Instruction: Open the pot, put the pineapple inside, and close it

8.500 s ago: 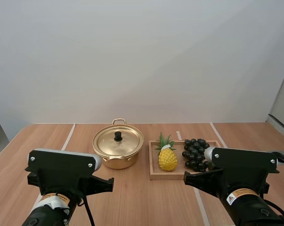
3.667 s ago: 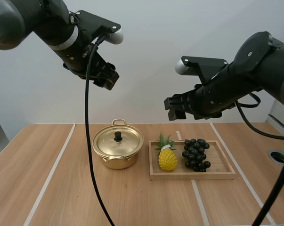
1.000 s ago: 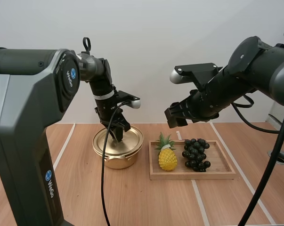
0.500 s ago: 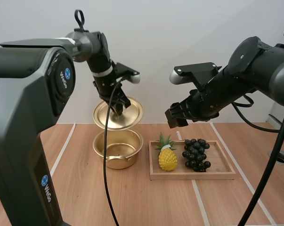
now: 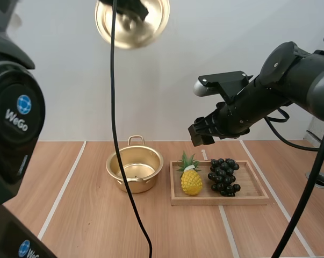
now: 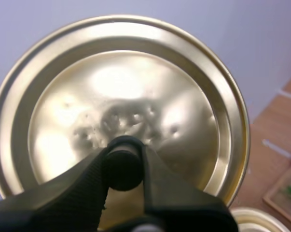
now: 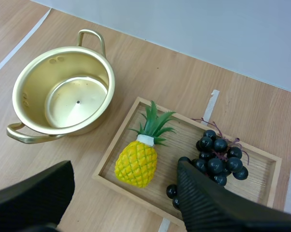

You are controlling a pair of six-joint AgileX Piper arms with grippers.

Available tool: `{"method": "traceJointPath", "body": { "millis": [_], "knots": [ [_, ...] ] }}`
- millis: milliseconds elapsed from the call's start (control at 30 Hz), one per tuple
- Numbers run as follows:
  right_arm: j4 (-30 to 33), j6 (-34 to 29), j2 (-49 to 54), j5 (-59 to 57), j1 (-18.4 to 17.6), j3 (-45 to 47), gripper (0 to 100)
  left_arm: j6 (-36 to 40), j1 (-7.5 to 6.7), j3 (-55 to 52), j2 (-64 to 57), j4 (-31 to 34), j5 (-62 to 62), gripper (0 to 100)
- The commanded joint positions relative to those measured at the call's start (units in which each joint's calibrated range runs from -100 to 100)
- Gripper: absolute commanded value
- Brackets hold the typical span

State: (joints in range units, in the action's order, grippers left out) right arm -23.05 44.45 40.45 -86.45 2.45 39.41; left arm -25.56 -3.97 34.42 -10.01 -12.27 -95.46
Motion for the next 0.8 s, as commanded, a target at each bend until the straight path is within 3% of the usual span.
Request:
{"method": "traceJointPath", "body": {
  "millis": [0, 333, 433, 567, 767],
  "knots": [
    [-0.2, 0.4, 0.4, 0.7, 0.0, -0.5, 100, 1.0, -0.10, 5.3, -3.8, -2.8, 13.6, 0],
    [-0.5, 0.3, 0.4, 0.7, 0.0, -0.5, 100, 11.9, -0.10, 11.1, -12.3, -3.5, 77.0, 0],
    [-1.7, 0.3, 0.4, 1.2, 0.0, -0.1, 100, 14.4, -0.10, 11.1, -14.2, -3.5, 90.7, 0],
    [-3.2, -1.0, -0.4, 2.4, 0.0, 0.1, 100, 16.0, -0.10, 11.1, -16.1, -3.6, 100.0, 0],
    [-9.3, -1.9, -8.0, 0.5, 0.0, 0.1, 100, 16.0, -0.10, 11.1, -16.8, -3.7, 104.3, 0]
  ]
}}
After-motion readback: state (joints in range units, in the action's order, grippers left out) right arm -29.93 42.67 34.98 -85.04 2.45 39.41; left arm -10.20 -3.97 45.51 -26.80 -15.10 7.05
